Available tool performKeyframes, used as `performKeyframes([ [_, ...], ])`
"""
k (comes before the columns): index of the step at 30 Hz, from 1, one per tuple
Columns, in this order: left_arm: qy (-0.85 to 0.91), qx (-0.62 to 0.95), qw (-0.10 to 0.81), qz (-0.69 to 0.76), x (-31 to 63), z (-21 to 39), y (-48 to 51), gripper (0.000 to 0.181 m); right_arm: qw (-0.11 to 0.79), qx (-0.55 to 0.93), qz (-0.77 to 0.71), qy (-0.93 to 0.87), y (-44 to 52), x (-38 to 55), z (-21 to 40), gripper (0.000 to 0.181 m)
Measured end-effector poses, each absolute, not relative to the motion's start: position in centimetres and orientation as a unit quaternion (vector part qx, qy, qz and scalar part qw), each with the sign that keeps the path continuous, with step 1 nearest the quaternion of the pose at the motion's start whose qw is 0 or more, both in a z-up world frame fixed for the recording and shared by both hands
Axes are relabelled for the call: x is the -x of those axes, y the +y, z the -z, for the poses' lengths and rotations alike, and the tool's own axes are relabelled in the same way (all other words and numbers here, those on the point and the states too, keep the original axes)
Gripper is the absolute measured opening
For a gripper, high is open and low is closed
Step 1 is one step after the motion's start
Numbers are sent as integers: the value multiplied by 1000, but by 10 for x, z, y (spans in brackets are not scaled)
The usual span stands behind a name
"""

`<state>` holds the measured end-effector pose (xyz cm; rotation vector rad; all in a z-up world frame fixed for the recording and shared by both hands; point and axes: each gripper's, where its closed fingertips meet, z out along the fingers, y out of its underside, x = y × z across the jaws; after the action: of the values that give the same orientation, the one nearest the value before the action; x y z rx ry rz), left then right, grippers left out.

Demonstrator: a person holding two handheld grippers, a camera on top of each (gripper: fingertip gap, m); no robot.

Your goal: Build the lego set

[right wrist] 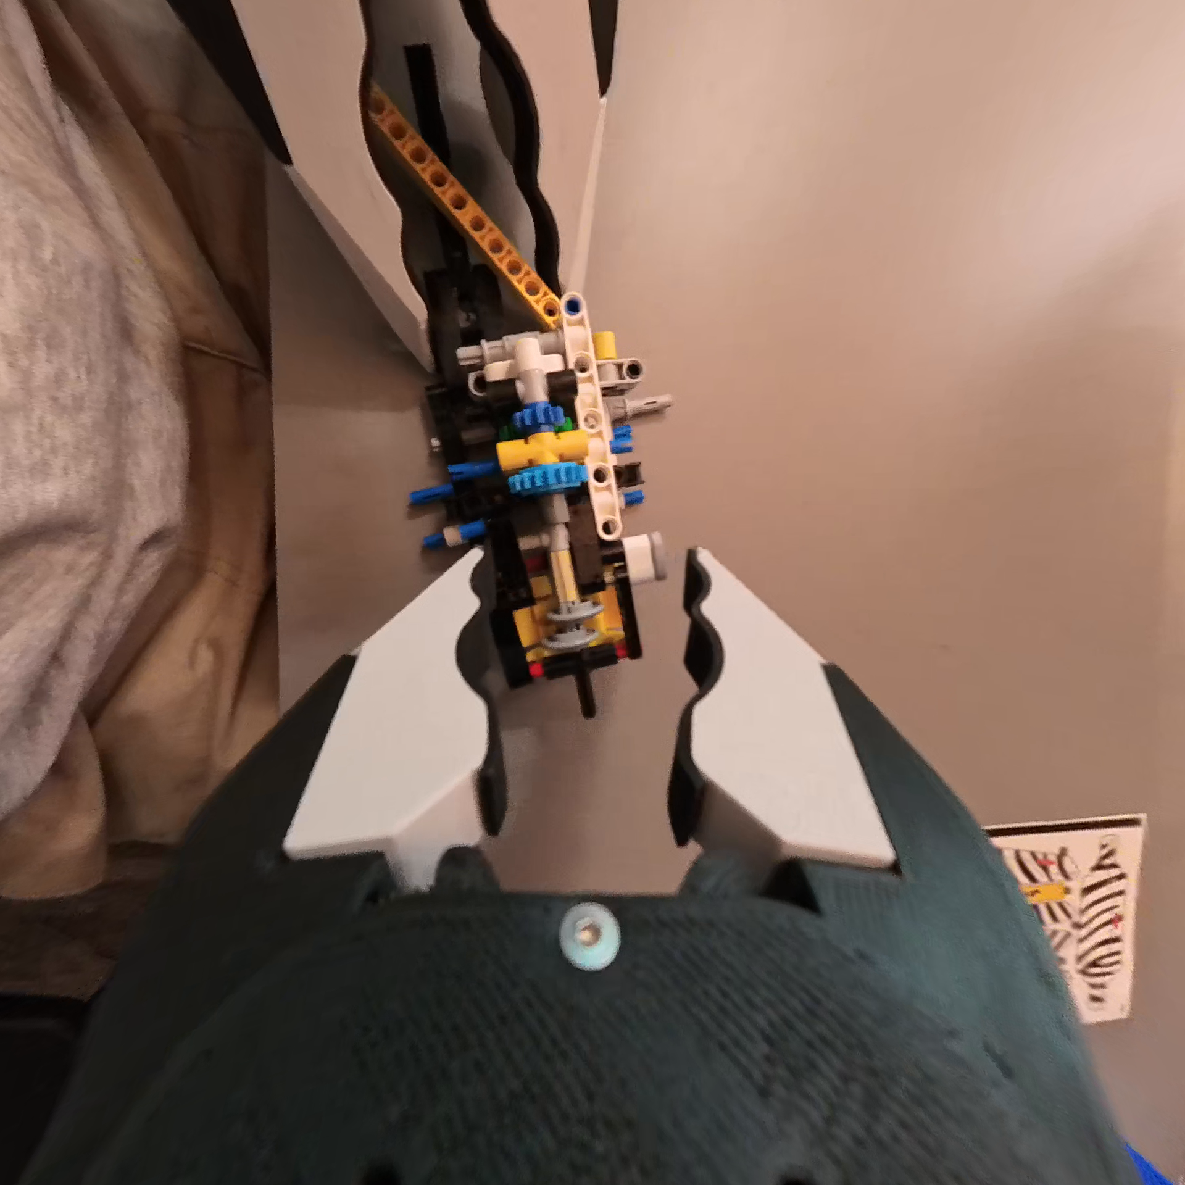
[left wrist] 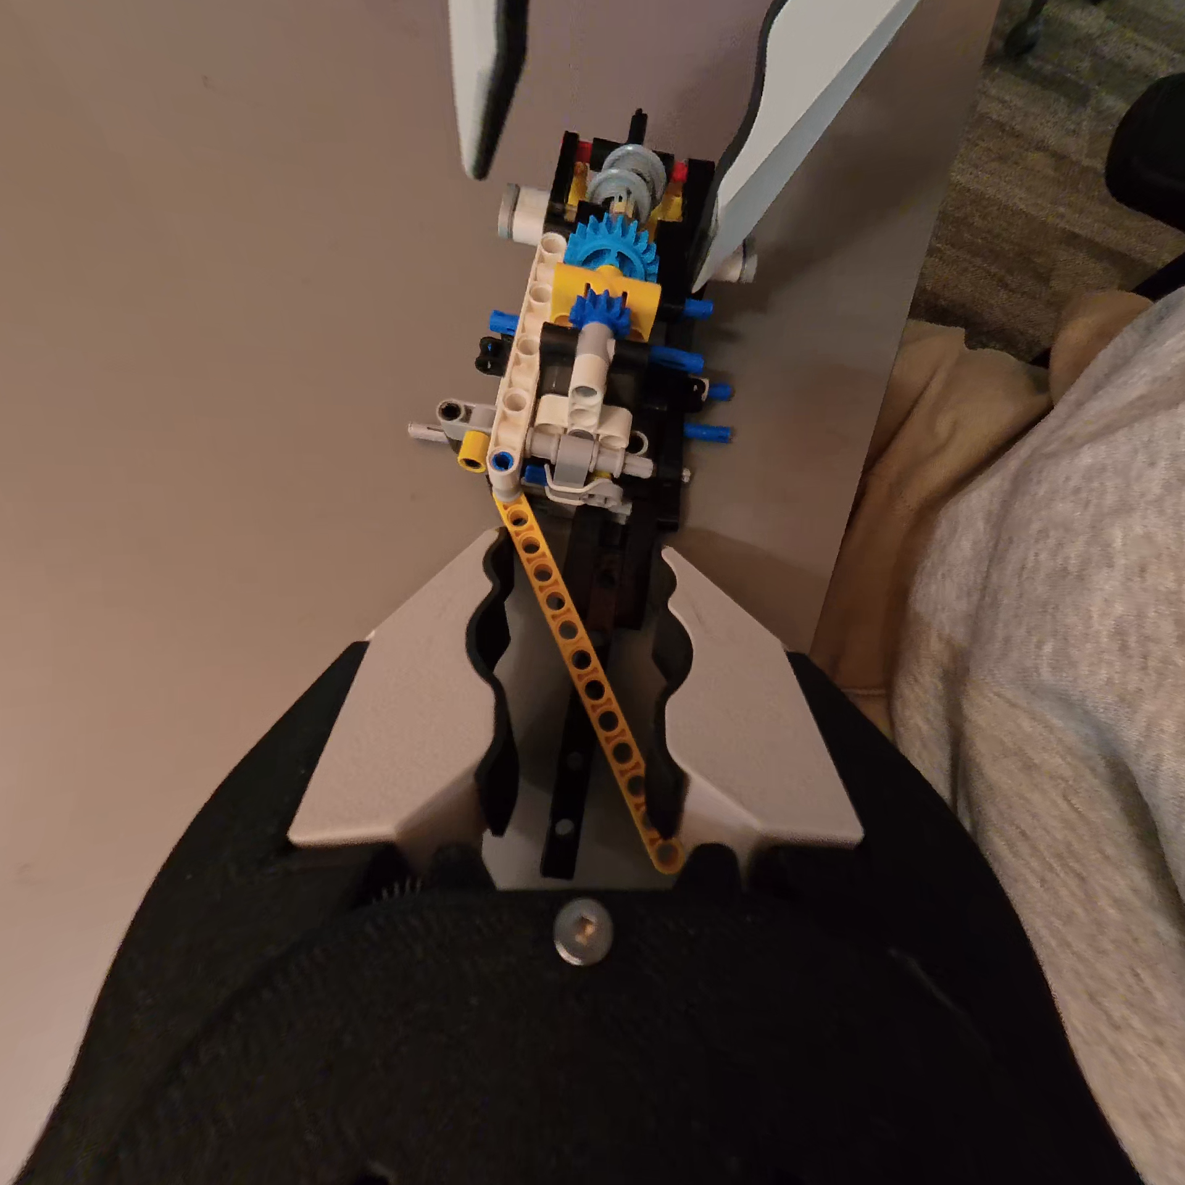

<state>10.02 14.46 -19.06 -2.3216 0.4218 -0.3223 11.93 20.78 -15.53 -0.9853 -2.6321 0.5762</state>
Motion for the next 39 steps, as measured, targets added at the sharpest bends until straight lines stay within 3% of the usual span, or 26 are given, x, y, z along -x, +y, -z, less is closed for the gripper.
performKeyframes([
  [11, 172, 904, 370, 126, -102, 190, 144, 41, 56, 312, -218, -923, 202, -123, 160, 52],
  [39, 165, 905, 370, 130, -104, 190, 144, 40, 70, 333, -204, -918, 203, -124, 160, 51],
])
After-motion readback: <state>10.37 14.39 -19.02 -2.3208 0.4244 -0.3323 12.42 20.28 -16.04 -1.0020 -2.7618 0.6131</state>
